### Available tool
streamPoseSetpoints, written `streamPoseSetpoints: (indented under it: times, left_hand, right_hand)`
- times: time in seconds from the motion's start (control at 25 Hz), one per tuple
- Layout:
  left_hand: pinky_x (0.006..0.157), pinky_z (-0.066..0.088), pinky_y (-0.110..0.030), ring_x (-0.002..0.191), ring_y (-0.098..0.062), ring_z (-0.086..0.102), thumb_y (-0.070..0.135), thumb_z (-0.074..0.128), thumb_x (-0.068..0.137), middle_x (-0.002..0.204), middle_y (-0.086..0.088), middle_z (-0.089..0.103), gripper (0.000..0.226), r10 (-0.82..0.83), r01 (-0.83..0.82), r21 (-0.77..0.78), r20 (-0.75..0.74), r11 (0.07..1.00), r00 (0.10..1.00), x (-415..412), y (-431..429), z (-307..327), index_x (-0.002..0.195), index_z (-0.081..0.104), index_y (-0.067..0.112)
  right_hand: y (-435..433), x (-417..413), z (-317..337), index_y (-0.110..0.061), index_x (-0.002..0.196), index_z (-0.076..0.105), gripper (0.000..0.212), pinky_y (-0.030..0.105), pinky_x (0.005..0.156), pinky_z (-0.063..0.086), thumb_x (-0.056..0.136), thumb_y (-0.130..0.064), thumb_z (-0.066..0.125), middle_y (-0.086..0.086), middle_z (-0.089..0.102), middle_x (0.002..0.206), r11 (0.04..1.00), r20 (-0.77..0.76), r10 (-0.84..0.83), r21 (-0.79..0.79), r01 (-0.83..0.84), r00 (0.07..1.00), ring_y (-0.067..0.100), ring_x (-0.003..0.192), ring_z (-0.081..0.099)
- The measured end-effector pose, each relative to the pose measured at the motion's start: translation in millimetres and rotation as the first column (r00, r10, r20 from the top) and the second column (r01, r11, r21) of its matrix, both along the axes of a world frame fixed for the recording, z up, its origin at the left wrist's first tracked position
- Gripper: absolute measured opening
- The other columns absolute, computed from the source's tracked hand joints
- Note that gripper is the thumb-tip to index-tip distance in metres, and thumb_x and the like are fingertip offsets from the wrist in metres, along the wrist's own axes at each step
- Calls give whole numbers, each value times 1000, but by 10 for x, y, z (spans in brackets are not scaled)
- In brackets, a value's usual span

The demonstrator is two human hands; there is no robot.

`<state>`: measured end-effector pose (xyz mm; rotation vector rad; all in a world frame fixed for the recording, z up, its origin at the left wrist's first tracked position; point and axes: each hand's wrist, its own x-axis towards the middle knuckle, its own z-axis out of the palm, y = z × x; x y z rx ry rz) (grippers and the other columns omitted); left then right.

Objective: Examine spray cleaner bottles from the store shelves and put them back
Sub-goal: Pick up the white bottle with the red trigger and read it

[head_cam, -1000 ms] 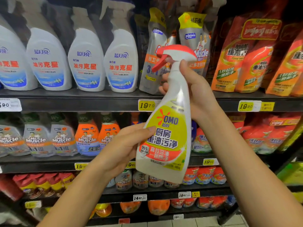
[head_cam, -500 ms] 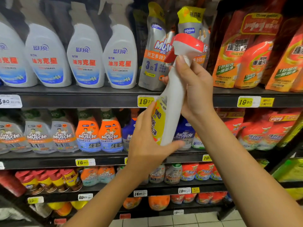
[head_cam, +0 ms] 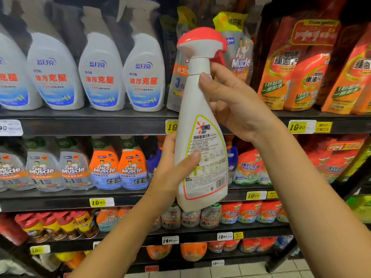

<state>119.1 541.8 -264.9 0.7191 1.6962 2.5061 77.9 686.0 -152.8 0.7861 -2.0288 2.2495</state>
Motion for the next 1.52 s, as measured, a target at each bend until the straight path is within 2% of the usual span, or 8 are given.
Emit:
streamPoseSetpoints:
  times: [0.12, 0.32, 0.48, 0.64, 0.8, 1.0, 1.16, 1.52]
  left_hand:
    - [74, 58, -33, 101, -23, 69, 22, 57, 82, 110, -3, 72, 37, -151, 107, 228, 183, 968, 971, 7, -20, 33, 120, 54, 22]
    - [73, 60, -39, 99, -28, 70, 30, 56, 78, 108, -10, 73, 45, -195, 109, 298, 279, 948, 940, -11, -19, 81, 120, 57, 16]
    - [71, 59, -39, 98, -29, 70, 32, 66, 73, 108, -12, 73, 43, -195, 108, 300, 278, 948, 941, -52, -27, 84, 112, 66, 13]
    - [72, 58, -33, 98, -27, 70, 26, 55, 82, 107, -10, 73, 27, -129, 82, 227, 202, 970, 971, -111, -75, -37, 98, 76, 21]
    - [74, 57, -29, 101, -26, 69, 29, 65, 81, 109, -9, 72, 28, -6, 1, 43, 124, 999, 992, -120, -179, -202, 107, 70, 19]
    - [76, 55, -28, 103, -26, 68, 50, 83, 60, 111, -11, 71, 74, -29, 27, 15, 88, 1000, 996, -96, -252, -349, 118, 58, 11]
    - [76, 56, -28, 101, -26, 69, 45, 84, 62, 110, -12, 72, 70, -88, 84, 40, 103, 996, 991, -77, -260, -390, 118, 58, 11]
    - [76, 58, -35, 100, -32, 69, 41, 80, 66, 110, -17, 71, 47, -175, 159, 91, 218, 983, 960, 10, -202, -220, 104, 73, 13]
  right_hand:
    - [13, -77, -88, -13, 132, 49, 35, 25, 62, 53, 97, -15, 53, 3, 65, 95, 1000, 57, -9, -17, 10, 998, 17, 75, 64]
    - [-36, -157, -215, -6, 134, 50, 36, 25, 63, 55, 98, -12, 51, 4, 65, 94, 991, 103, -38, -124, 50, 994, 13, 72, 67]
    - [-112, -151, -270, -11, 134, 51, 35, 30, 69, 56, 99, -15, 48, 7, 67, 93, 968, 103, 42, -249, -15, 994, 17, 78, 67]
    - [-154, -131, -397, -28, 132, 50, 34, 51, 93, 46, 98, -26, 48, 34, 56, 121, 962, 82, 128, -252, -104, 988, 36, 101, 56]
    - [-206, -51, -567, -24, 140, 43, 57, 47, 87, 49, 88, -29, 64, 26, 60, 112, 959, -9, 88, -271, -88, 996, 36, 99, 56]
    - [-166, 50, -701, -19, 131, 50, 59, 38, 84, 56, 76, -33, 68, 10, 72, 107, 958, -96, 198, -191, -213, 976, 27, 95, 69]
    - [-127, 62, -775, -18, 128, 52, 67, 46, 90, 54, 70, -38, 78, 17, 70, 109, 956, -64, 211, -196, -220, 975, 33, 101, 67]
    - [-80, -3, -663, -6, 117, 56, 60, 41, 86, 54, 72, -42, 74, 15, 68, 100, 938, 26, 165, -313, -149, 986, 30, 94, 67]
